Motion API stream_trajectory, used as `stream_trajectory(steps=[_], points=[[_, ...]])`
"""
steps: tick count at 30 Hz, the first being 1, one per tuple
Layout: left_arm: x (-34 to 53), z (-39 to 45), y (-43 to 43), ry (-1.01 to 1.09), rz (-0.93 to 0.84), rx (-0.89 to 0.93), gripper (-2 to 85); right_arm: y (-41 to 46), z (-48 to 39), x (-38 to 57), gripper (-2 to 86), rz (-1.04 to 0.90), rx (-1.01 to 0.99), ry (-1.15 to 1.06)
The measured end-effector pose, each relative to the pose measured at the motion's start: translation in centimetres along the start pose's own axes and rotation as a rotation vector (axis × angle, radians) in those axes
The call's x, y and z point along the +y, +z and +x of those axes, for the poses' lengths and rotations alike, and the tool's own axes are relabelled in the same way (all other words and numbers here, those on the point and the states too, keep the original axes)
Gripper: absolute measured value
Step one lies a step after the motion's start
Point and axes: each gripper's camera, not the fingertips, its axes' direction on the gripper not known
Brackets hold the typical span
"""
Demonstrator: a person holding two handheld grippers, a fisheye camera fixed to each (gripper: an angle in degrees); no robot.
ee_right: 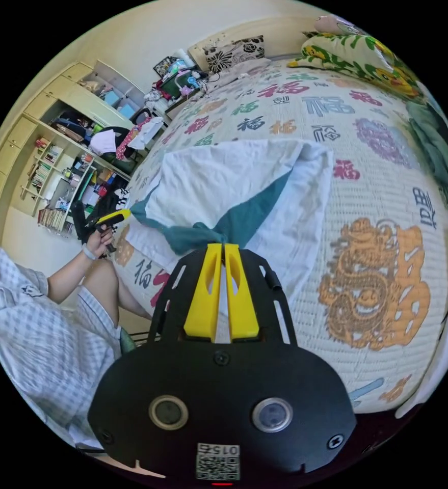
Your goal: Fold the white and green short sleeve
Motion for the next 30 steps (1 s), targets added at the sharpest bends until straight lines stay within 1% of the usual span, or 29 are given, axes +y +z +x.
stream_trajectory(steps=[2,6,9,11,12,13,14,16,17,19,22,24,28,30], points=[[0.7,0.9,-1.3,-0.064,0.017,-0.007,-0.6,0.0,-0.5,1.5,-0.7,-0.007,0.034,-0.004],[-1.4,2.8,-3.5,-0.071,0.041,-0.056,0.8,-0.9,-1.0,2.4,-0.6,-0.013,0.067,-0.016],[-3.8,2.6,-3.8,-0.132,-0.015,-0.031,6.0,-1.3,-1.3,2.9,-0.4,-0.044,0.13,-0.021],[-5.1,1.6,-2.2,-0.295,-0.144,0.054,6.9,-1.5,-2.0,3.4,-0.3,-0.045,0.18,-0.048],[-5.3,1.4,-1.8,-0.337,-0.164,0.095,6.9,-1.6,-2.1,3.5,-0.3,-0.041,0.189,-0.048],[-5.5,1.2,-1.5,-0.411,-0.147,0.16,6.7,-1.6,-2.1,3.8,-0.4,-0.03,0.197,-0.028],[-5.6,0.8,-1.6,-0.504,-0.103,0.185,6.2,-1.4,-1.8,4.0,-0.5,-0.027,0.188,-0.004],[-6.0,0.3,-2.1,-0.602,-0.029,0.237,5.1,-1.3,-0.9,4.2,-0.6,-0.025,0.161,0.049],[-6.3,0.1,-2.6,-0.653,0.004,0.257,2.7,-1.6,-0.2,4.5,-0.6,-0.01,0.135,0.078],[-7.0,0.4,-4.3,-0.674,0.041,0.245,0.8,-2.5,0.7,5.0,-0.6,0.019,0.101,0.119],[-8.4,1.8,-8.8,-0.613,0.071,0.193,-0.1,-4.6,1.7,5.9,-0.6,0.059,0.068,0.139],[-8.8,2.4,-11.2,-0.597,0.086,0.207,-0.2,-5.5,2.2,6.4,-0.5,0.073,0.062,0.135],[-9.8,3.3,-12.4,-0.579,0.0,0.171,0.1,-4.8,3.9,6.9,0.5,0.011,0.055,0.156],[-10.2,3.2,-12.7,-0.613,-0.023,0.232,0.7,-5.0,4.9,7.4,1.3,-0.001,0.058,0.231]])
